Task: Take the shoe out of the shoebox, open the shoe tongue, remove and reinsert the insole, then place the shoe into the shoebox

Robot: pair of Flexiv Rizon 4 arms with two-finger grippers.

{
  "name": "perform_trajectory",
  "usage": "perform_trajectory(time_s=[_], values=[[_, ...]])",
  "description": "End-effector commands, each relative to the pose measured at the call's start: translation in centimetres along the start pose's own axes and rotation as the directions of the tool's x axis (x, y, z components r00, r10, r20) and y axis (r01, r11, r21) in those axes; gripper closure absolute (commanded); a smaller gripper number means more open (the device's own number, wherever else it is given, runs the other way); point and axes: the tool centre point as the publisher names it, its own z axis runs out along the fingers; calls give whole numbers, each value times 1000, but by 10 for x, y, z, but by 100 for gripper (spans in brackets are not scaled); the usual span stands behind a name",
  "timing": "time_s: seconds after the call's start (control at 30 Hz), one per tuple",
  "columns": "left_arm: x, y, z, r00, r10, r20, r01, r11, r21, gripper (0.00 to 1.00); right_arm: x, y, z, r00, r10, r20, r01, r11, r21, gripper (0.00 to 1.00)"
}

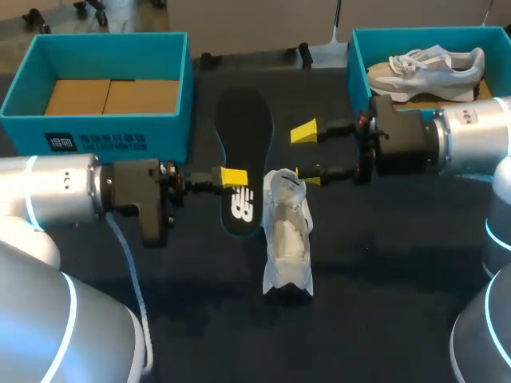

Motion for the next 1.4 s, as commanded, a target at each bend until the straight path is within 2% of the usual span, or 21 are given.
perform_trajectory(time_s=[0.03,0.2,0.27,0.4,0.5,0.6,0.93,1.0,1.1,1.13,1.2,1.23,1.4], values=[[2,-5,13,1000,-5,9,5,1000,-12,100,5,9,15,1000,1,20,-1,1000,7,0],[1,-11,23,1000,-21,23,21,1000,-11,100,5,11,22,1000,3,22,-3,1000,4,0],[2,-12,27,999,-25,27,25,1000,-10,100,5,11,25,1000,4,22,-5,1000,10,19],[1,-14,37,999,-28,30,28,1000,-3,100,4,11,28,1000,7,21,-7,1000,12,29],[0,-15,42,999,-31,35,31,1000,2,100,2,9,28,1000,14,17,-14,1000,-1,49],[-1,-14,46,999,-33,39,33,999,-1,100,0,7,28,1000,22,14,-22,1000,-4,55],[1,-8,50,999,-29,31,29,999,-18,100,-2,1,27,999,32,5,-32,999,-17,57],[1,-8,51,999,-26,32,27,1000,-15,100,-2,0,26,999,32,3,-32,999,-17,62],[1,-8,52,999,-26,33,26,1000,-11,100,-3,0,25,999,33,0,-33,999,-20,76],[1,-8,52,999,-26,33,26,1000,-11,100,-3,0,25,999,33,0,-33,999,-20,76],[1,-10,51,999,-23,34,24,1000,-7,100,-3,0,25,999,35,-1,-35,999,-24,93],[1,-10,51,999,-23,33,24,1000,-6,100,-4,0,25,999,35,-2,-35,999,-24,98],[2,-10,50,999,-33,28,33,999,-12,100,-5,3,27,999,40,-1,-40,999,-14,100]])
